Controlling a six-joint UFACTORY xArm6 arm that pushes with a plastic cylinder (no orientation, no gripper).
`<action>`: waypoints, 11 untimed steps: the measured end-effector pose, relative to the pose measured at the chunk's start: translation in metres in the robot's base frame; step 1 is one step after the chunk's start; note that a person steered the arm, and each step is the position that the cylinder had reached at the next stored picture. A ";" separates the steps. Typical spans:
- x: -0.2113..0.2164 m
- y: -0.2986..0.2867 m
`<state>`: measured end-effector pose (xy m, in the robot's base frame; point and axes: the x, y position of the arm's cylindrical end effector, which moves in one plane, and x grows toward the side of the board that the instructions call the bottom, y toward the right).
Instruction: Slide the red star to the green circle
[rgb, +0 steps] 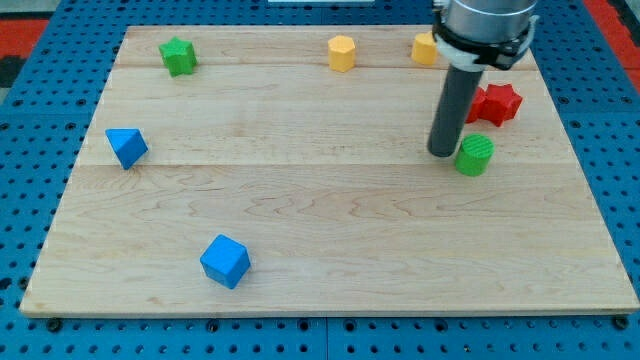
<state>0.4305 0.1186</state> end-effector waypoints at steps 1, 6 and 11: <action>0.013 -0.021; -0.126 0.078; -0.034 0.114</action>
